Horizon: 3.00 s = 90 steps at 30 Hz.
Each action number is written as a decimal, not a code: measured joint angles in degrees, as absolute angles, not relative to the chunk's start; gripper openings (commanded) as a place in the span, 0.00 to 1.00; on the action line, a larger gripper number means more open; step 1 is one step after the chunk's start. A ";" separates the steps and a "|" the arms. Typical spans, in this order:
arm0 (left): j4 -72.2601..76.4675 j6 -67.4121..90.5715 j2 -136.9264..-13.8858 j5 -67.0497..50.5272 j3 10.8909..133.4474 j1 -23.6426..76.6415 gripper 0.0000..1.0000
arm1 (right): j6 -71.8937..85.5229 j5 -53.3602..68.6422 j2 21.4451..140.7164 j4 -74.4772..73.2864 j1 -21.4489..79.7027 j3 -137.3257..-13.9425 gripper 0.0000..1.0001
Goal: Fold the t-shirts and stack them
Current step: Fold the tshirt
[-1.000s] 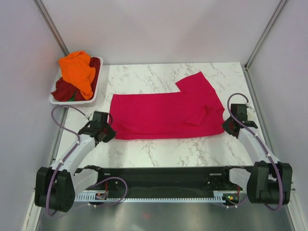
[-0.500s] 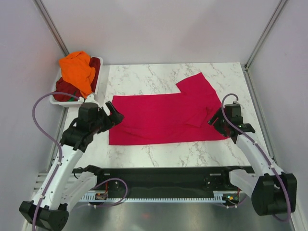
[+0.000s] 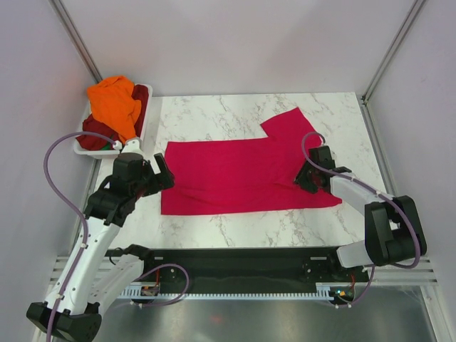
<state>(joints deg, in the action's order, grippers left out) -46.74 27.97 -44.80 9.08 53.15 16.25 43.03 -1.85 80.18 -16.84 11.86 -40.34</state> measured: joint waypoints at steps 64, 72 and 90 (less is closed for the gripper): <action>-47.09 27.33 -44.58 10.66 52.42 16.25 1.00 | 39.20 -3.84 102.45 -18.04 17.54 -67.40 0.33; -47.09 27.33 -45.10 10.61 52.42 16.25 1.00 | 35.83 -5.78 108.66 -17.65 17.87 -76.75 0.59; -47.07 27.29 -47.13 10.35 52.25 16.21 1.00 | 26.50 -16.51 118.98 -19.55 9.58 -104.38 0.79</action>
<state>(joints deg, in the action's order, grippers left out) -47.07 27.29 -47.13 10.35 52.25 16.21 26.50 -16.51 118.98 -19.55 9.58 -104.38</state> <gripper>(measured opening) 0.996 0.767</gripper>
